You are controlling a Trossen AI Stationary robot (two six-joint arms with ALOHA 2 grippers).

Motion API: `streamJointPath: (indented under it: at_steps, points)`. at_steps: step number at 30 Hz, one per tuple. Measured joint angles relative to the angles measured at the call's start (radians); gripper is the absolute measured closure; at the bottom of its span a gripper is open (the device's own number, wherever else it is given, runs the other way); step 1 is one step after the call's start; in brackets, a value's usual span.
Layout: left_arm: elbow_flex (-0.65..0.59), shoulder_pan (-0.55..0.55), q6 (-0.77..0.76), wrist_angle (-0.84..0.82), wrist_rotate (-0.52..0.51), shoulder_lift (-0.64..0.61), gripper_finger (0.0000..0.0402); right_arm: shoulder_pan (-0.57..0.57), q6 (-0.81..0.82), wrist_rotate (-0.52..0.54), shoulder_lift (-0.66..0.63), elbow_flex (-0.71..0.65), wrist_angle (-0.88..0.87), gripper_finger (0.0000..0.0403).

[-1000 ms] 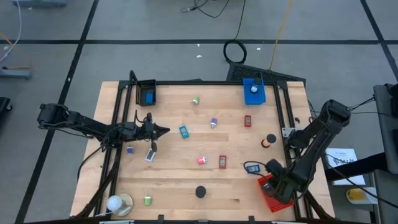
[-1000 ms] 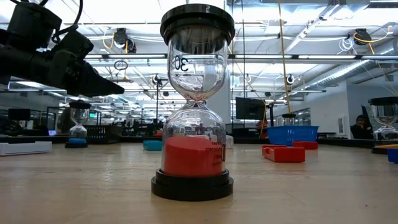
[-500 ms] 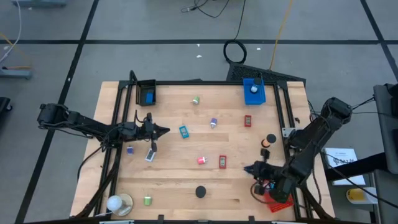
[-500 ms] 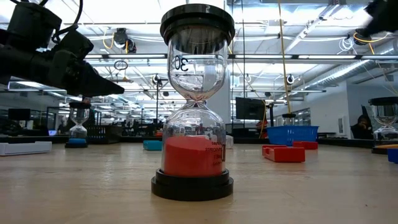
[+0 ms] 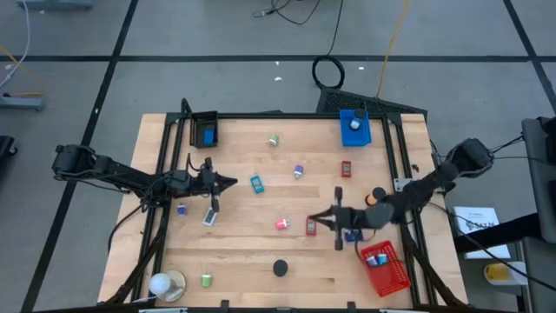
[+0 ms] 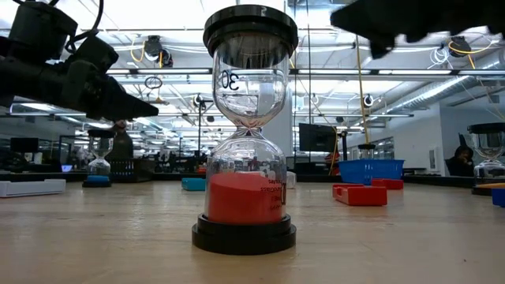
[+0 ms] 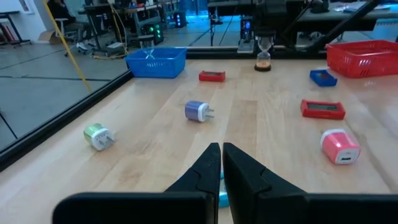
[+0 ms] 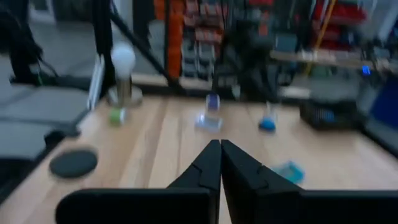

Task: Pick & Place Office items
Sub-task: Put the white digital timer into the black basket

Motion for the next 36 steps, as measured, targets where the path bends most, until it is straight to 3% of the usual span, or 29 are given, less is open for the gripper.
streamJointPath:
  at_steps: [7, 15, 28, 36]
  points:
    - [0.000, 0.000, -0.058, 0.002, 0.000, 0.000, 0.0376, -0.192, -0.075, -0.247, 0.000, 0.011, 0.163, 0.0402]
    - [0.021, 0.009, -0.223, 0.002, 0.020, 0.000, 0.0376, -0.282, -0.075, -0.250, 0.000, 0.012, 0.206, 0.0402]
    - [0.107, -0.068, -0.159, -0.086, 0.104, 0.001, 0.0376, -0.290, -0.085, -0.250, 0.000, 0.013, 0.214, 0.0394]
    - [0.109, -0.083, -0.243, -0.116, 0.137, 0.002, 0.0376, -0.290, -0.085, -0.250, 0.000, 0.013, 0.192, 0.0394]
